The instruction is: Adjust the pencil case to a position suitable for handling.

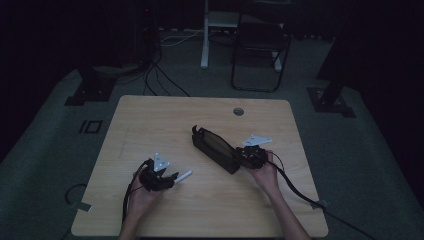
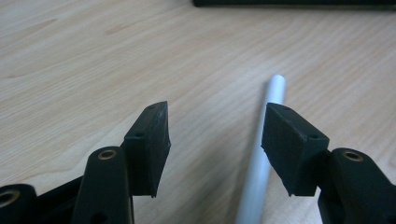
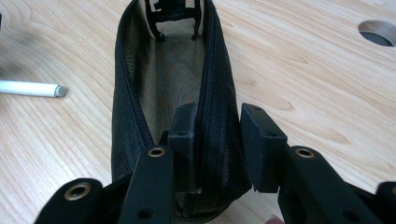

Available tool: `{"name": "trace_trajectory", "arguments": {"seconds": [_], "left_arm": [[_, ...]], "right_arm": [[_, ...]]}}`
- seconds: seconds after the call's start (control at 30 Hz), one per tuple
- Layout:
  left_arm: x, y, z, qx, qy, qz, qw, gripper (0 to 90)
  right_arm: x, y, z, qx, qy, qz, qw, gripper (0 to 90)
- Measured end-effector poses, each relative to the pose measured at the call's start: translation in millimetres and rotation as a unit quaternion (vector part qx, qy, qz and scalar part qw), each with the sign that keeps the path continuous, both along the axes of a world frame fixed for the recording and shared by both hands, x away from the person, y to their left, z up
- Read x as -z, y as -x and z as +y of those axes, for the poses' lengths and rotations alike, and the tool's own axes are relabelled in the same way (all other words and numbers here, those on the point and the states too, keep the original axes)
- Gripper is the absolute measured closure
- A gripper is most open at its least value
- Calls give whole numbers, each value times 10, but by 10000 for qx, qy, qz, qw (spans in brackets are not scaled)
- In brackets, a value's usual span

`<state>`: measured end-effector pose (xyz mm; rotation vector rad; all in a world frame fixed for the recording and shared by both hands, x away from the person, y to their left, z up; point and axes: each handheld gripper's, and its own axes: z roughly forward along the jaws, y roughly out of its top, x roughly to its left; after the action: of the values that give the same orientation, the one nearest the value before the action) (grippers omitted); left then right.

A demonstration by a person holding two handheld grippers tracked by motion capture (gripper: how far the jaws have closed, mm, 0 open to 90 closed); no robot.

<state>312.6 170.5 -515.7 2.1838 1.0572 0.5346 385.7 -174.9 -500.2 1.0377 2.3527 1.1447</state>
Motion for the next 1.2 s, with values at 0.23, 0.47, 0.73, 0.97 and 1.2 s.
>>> {"name": "trace_trajectory", "arguments": {"seconds": [0.23,0.47,0.73,0.97,1.2], "left_arm": [[52,75,-30,283,-114,89,9995,420],[100,134,31,309,-277,246,9988,426],[171,150,37,592,-261,496,9967,492],[172,163,-16,858,-162,526,9948,735],[172,155,-177,1113,-201,500,9923,782]], "right_arm": [[26,-74,98,-167,-25,43,9998,675],[44,-92,152,-314,-66,15,9995,571],[-76,40,14,-156,-286,-187,9993,423],[-240,264,-62,-304,-150,-490,9982,414],[-160,451,-205,-305,-33,-478,9984,494]]}}
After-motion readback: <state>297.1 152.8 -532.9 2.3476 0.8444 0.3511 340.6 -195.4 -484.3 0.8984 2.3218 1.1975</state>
